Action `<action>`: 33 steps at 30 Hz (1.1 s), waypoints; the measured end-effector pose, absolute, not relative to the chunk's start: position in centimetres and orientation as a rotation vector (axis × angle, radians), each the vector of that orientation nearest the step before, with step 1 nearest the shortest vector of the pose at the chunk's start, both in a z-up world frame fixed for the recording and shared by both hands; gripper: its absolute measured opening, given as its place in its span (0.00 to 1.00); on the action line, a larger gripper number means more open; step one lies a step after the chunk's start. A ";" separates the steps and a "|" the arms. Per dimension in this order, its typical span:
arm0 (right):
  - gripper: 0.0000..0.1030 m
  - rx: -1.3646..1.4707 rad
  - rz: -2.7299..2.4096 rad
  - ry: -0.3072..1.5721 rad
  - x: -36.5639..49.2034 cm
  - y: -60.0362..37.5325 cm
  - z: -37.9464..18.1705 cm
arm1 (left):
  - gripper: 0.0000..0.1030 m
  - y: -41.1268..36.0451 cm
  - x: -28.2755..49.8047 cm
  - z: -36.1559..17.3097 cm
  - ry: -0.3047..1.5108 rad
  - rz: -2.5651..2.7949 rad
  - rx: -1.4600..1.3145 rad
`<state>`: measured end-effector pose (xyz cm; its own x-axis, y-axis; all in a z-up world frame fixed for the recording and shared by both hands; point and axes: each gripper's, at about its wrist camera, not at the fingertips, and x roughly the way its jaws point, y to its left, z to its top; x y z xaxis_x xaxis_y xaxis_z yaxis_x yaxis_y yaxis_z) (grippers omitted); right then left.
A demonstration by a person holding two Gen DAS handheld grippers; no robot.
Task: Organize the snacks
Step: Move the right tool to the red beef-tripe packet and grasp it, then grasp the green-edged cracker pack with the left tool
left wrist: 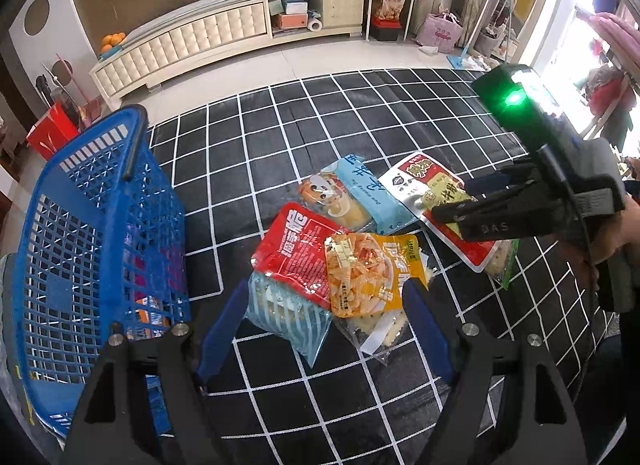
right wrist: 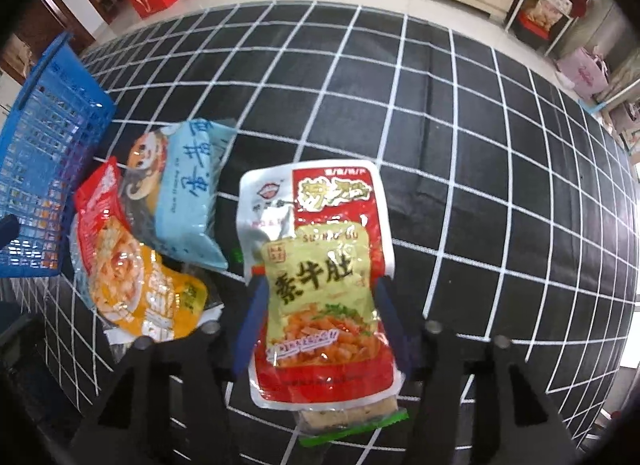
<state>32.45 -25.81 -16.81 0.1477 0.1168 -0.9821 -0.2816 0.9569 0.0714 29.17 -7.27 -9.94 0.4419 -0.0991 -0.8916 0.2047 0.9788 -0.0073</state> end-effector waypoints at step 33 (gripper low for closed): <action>0.40 -0.002 0.232 1.155 25.3 -31.1 -8.4 | 0.75 -9.8 28.5 -9.5 1.154 -0.246 -0.072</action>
<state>25.30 -31.14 -8.41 0.3827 0.1809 -0.9060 -0.1830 0.9761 0.1176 28.50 -9.84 -9.49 0.3811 -0.2299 -0.8955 0.1560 0.9707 -0.1829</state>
